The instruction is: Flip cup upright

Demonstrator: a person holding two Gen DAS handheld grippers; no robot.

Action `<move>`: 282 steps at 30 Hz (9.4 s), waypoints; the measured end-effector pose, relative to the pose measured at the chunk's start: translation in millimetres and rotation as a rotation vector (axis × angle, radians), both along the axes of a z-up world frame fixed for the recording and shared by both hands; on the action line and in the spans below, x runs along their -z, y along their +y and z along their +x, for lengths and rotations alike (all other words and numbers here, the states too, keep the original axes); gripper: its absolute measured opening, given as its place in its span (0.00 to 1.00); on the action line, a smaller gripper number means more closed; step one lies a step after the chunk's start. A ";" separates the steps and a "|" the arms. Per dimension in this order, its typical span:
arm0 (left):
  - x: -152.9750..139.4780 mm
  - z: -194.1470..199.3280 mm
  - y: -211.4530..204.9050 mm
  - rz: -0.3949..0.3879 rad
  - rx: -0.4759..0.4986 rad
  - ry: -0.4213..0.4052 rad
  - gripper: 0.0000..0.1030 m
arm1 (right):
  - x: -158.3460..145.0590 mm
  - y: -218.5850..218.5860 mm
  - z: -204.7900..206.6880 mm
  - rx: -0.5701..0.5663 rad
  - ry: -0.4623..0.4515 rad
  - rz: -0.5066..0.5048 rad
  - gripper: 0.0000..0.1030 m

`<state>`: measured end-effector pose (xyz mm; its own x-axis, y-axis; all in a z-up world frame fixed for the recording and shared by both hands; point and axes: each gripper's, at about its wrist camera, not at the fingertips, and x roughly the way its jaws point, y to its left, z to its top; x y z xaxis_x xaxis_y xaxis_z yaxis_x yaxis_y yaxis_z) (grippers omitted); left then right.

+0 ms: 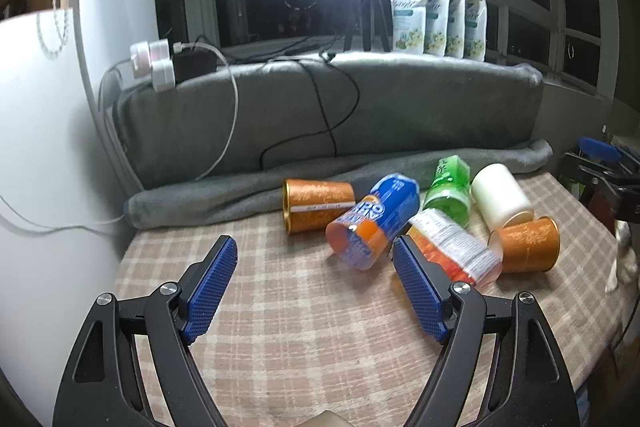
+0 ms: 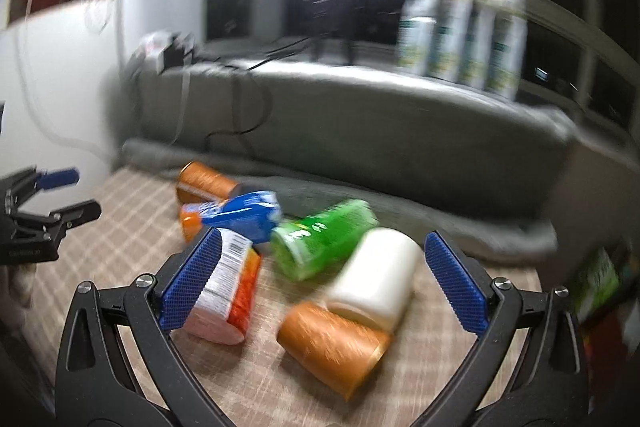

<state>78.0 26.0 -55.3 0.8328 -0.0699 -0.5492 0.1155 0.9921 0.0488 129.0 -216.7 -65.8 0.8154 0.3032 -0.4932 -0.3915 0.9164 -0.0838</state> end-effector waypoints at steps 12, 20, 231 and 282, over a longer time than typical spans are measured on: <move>26.9 12.5 42.4 -0.042 -0.075 0.077 0.78 | 18.7 114.1 94.6 -0.300 0.151 -0.241 1.00; 38.3 13.6 66.4 -0.092 -0.118 0.101 0.78 | 45.8 191.4 125.5 -0.456 0.203 -0.452 0.94; 59.0 -54.8 -32.4 -0.183 0.144 0.122 0.64 | 37.7 -12.6 -89.1 -0.011 0.346 0.241 0.77; -29.2 -141.3 8.6 -0.164 -0.071 -0.306 0.77 | -1.8 -15.5 -125.6 0.228 -0.054 0.159 0.92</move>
